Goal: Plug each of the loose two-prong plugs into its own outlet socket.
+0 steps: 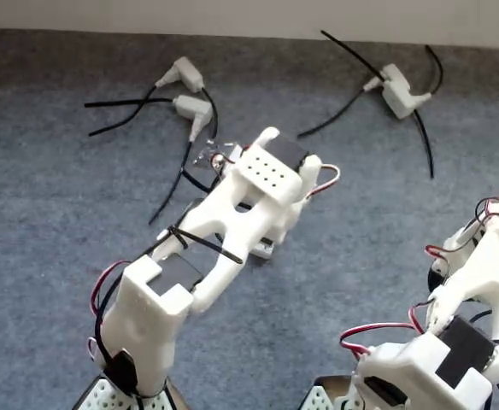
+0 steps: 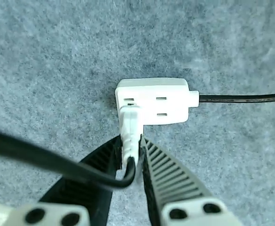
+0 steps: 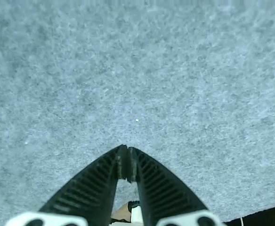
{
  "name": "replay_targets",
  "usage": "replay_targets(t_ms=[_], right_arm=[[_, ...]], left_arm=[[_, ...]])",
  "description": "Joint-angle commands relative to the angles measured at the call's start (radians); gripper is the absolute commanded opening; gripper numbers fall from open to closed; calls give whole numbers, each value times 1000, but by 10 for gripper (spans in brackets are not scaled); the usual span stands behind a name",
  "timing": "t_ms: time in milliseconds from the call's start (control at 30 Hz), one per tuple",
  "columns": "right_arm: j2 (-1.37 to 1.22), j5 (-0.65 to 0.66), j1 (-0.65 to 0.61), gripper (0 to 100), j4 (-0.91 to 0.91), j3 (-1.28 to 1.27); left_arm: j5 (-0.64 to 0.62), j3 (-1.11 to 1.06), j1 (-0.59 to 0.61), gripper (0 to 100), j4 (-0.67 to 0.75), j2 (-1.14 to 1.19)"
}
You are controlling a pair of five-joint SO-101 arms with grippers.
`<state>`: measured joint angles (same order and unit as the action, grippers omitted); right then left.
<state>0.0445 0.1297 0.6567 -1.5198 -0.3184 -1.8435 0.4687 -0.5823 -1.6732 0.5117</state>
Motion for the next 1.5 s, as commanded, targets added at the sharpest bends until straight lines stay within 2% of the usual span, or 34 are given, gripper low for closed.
replay_targets(t_ms=[0,700,1000,1133,1233,1400,1467], right_arm=[[10,-2,2,7,10,1],[5,-2,2,7,10,-4],[5,-2,5,7,8,-7],[5,-2,7,7,8,-7],[5,-2,8,7,5,-7],[5,-2,2,7,1,-7],[5,-2,2,7,1,-7]], left_arm=[[-9,28,12,7,-14,-10],[-8,-42,47,7,-5,-1],[-3,-194,48,7,130,-1],[5,-248,91,7,163,-1],[141,-262,120,7,160,-1],[539,-265,163,7,153,-1],[612,-263,166,8,155,-1]])
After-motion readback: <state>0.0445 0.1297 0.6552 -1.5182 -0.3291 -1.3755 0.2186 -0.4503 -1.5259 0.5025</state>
